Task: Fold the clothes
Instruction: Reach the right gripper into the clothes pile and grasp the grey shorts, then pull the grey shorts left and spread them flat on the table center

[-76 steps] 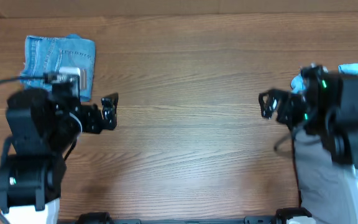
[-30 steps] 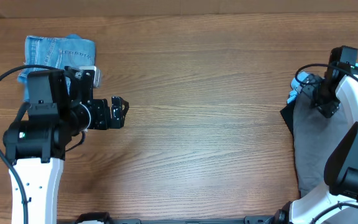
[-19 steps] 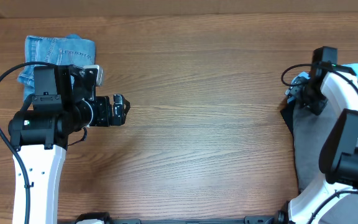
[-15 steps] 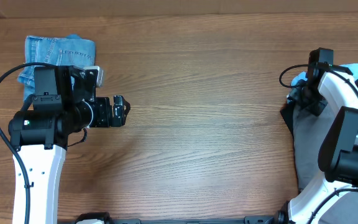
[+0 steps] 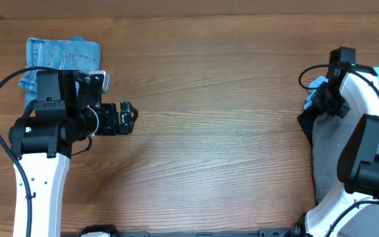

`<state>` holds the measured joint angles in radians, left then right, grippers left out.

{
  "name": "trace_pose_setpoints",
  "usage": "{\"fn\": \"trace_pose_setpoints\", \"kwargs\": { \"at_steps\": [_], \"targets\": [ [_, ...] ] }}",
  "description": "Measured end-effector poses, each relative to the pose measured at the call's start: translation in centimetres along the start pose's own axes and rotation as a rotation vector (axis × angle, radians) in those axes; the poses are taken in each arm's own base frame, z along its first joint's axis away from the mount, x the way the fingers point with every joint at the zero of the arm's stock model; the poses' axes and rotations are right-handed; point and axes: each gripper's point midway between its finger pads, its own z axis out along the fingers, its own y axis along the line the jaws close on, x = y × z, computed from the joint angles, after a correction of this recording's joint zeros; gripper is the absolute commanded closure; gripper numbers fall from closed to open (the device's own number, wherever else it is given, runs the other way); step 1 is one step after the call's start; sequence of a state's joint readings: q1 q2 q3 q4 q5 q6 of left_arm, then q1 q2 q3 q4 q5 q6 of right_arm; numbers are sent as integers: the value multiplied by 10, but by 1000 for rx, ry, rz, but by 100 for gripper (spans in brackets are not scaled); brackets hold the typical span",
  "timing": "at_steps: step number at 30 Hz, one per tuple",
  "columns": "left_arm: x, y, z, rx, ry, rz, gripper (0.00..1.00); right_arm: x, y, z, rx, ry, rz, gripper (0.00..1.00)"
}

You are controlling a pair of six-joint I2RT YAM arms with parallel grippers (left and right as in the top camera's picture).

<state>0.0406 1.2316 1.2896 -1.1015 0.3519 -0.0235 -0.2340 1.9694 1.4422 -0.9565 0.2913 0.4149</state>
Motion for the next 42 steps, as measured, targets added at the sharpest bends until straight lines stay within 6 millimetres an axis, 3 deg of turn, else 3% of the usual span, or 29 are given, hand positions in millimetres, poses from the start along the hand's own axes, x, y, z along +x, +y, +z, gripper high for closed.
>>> {"fn": "trace_pose_setpoints", "kwargs": {
  "at_steps": [1,3,4,5,6,21,23,25,28,31,33,36,37,38,40,42],
  "targets": [
    [0,0,0,0,0,0,0,-1,-1,-5,-2,-4,2,80],
    [0,0,0,0,0,0,0,-7,-4,-20,-15,-28,16,80],
    [0,0,0,0,0,0,0,-10,-6,-27,-21,-40,31,85],
    [0,0,0,0,0,0,0,-12,-7,-32,-29,-49,41,96],
    [0,0,0,0,0,0,0,-15,-9,-38,-35,-59,56,96],
    [0,0,0,-1,2,-1,0,-11,-18,-47,-35,-15,78,96],
    [0,1,0,-7,2,-1,0,-20,-21,-64,-55,-14,89,96],
    [0,3,0,-18,1,-1,0,-34,-22,-93,-100,-28,85,96],
    [-1,4,-3,-31,2,-1,0,-58,-15,-155,-198,-113,75,96],
    [-9,1,-15,-38,-16,4,0,-66,16,-243,-347,-273,3,96],
    [-17,-2,-30,-45,-41,7,0,-48,53,-298,-464,-361,-89,96],
    [-32,-1,-63,-82,-98,-1,0,19,124,-368,-667,-425,-297,92],
    [-37,0,-75,-101,-122,-3,0,44,145,-382,-720,-421,-364,80],
    [-41,0,-84,-114,-142,-3,0,79,169,-398,-785,-405,-441,59],
    [-52,1,-111,-160,-207,2,0,131,203,-415,-855,-395,-566,32],
    [-59,-1,-129,-186,-252,13,0,178,227,-427,-894,-399,-666,21]
  ]
}}
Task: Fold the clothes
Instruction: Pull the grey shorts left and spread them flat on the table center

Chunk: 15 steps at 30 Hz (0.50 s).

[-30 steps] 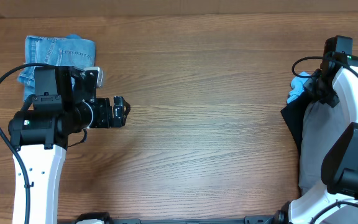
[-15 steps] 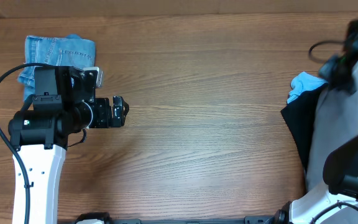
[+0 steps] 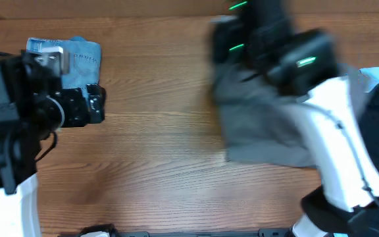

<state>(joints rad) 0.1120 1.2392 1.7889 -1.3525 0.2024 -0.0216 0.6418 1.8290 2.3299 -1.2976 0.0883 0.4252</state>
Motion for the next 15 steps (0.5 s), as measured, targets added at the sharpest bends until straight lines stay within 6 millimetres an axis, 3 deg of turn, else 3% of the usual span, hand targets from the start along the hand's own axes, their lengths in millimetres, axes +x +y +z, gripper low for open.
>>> {"fn": "trace_pose_setpoints", "kwargs": {
  "at_steps": [3,5,10,15],
  "targets": [
    [-11,0,-16,-21,-53,13,0,27,41,2,-8,14,-96,16],
    [-14,1,-20,-28,-65,15,0,34,46,-3,19,8,-123,16],
    [-13,2,-19,-34,-57,16,0,23,5,-22,147,-20,-99,16],
    [-10,-7,-1,-3,3,61,0,-9,-43,-75,211,-149,-2,16]
  ]
}}
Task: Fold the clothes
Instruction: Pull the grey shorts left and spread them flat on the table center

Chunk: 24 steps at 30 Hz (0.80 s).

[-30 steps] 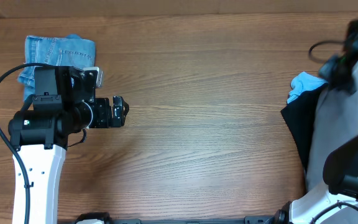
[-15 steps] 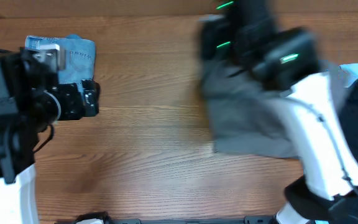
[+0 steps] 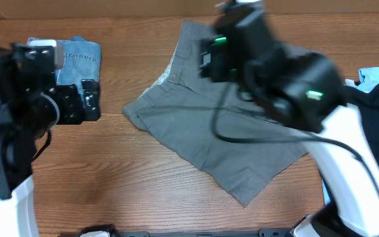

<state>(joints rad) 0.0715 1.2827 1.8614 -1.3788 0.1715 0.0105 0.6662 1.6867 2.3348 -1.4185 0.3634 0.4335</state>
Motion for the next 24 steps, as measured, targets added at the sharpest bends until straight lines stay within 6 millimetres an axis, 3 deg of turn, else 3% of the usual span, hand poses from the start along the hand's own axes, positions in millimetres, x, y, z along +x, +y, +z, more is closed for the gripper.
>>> {"fn": "trace_pose_setpoints", "kwargs": {
  "at_steps": [2,6,9,12,16,19,24],
  "targets": [
    [3,-8,17,27,54,36,0,-11,-12,-26,-9,-57,28,16],
    [13,-30,80,89,219,125,5,-22,-28,-80,-60,-152,70,16],
    [29,-45,151,127,372,187,5,-21,-39,-107,-77,-184,100,16],
    [44,-50,210,137,461,214,8,-12,-45,-110,-60,-155,106,16],
    [65,-41,272,96,538,239,4,1,-50,-103,-27,-96,92,16],
    [79,-32,307,62,571,254,3,8,-53,-100,-10,-65,86,16],
    [117,-24,350,67,678,298,14,17,-58,-100,11,-29,88,16]
  ]
}}
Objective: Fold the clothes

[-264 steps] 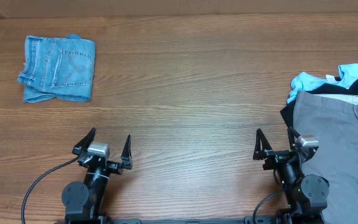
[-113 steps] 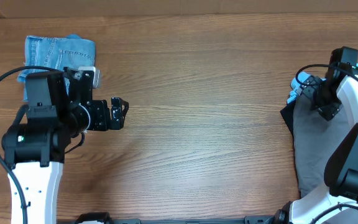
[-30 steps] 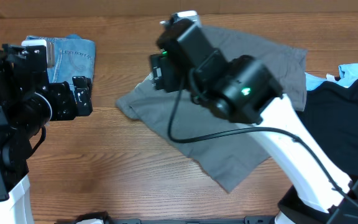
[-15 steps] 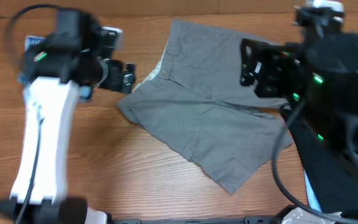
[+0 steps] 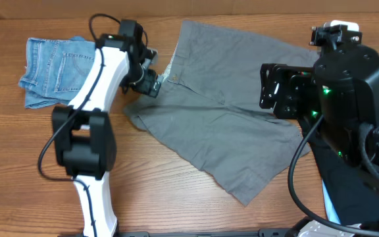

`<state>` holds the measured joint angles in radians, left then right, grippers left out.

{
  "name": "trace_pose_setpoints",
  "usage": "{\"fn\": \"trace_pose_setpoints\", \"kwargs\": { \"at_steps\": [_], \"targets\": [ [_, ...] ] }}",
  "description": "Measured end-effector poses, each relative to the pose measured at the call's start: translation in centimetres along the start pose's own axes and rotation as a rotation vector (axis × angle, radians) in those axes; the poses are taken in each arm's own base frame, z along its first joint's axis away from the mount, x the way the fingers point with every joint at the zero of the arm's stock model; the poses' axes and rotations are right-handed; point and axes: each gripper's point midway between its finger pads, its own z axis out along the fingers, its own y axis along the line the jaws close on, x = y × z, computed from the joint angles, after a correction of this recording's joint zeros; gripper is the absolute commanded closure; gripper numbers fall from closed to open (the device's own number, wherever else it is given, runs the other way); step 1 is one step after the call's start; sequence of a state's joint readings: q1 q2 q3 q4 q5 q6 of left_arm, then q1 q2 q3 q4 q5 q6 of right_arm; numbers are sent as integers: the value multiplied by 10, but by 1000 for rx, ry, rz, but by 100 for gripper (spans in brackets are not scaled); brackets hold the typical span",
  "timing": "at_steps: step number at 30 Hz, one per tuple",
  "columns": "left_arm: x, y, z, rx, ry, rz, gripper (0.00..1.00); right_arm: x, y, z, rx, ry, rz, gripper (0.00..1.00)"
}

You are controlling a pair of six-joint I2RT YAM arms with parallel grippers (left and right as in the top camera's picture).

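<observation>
Grey shorts (image 5: 222,118) lie spread across the middle of the table, waistband toward the far left and legs toward the near right. My left gripper (image 5: 152,84) sits at the left end of the waistband. Its fingers are too dark and small to show whether they pinch the cloth. My right gripper (image 5: 266,89) hovers over the shorts' right side, its jaws apart and nothing visibly between them. Folded blue jeans (image 5: 54,66) rest at the far left corner.
A heap of dark clothes (image 5: 347,191) with a light blue piece (image 5: 331,212) lies at the right edge, mostly under the right arm. The left arm's base (image 5: 84,145) stands near the left side of the shorts. Bare wood (image 5: 170,197) shows along the front.
My left gripper has moved from beside the jeans to the shorts' waistband corner. The right arm has gone from over the shorts' far part to their right side. The shorts lie as before.
At first the middle of the table was bare, with my right gripper at the clothes heap and my left by the jeans. Then the right arm was over the middle with a grey garment. Then the shorts lay spread there, and now both grippers are at their edges.
</observation>
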<state>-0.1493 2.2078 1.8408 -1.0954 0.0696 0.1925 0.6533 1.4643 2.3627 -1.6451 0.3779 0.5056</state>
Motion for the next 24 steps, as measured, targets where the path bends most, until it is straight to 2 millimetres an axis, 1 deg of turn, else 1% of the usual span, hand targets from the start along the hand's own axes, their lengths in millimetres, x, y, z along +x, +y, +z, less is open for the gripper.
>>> {"fn": "trace_pose_setpoints", "kwargs": {
  "at_steps": [2,3,4,5,6,7,8,9,10,13,16,20,21,22,24],
  "targets": [
    [6,1,23,11,51,12,17,2,-1,0,5,8,2,16],
    [9,1,32,15,70,15,21,3,-2,0,7,11,3,16],
    [11,1,40,18,86,17,29,4,-3,0,10,15,4,16],
    [12,3,44,9,95,19,40,4,-3,0,12,18,5,16],
    [11,2,44,12,91,21,55,5,-3,0,12,19,6,16],
    [11,3,44,10,92,26,66,5,-3,0,13,20,6,16],
    [12,4,46,4,96,27,81,5,-3,0,13,20,7,16],
    [13,4,46,6,101,25,94,5,-4,0,15,22,6,16],
    [16,3,46,8,111,21,96,6,-4,0,16,24,6,16],
    [21,8,45,-18,134,-12,96,7,-7,0,29,28,8,16],
    [34,28,41,-69,177,-100,96,5,-15,1,60,23,36,16],
    [63,85,34,-118,223,-298,96,2,-33,8,123,20,105,16],
    [70,100,32,-119,227,-348,96,3,-41,14,159,31,132,15],
    [78,114,31,-112,227,-402,96,4,-43,16,165,36,134,15],
    [89,134,29,-76,216,-479,94,10,-53,30,212,74,159,13]
  ]
}}
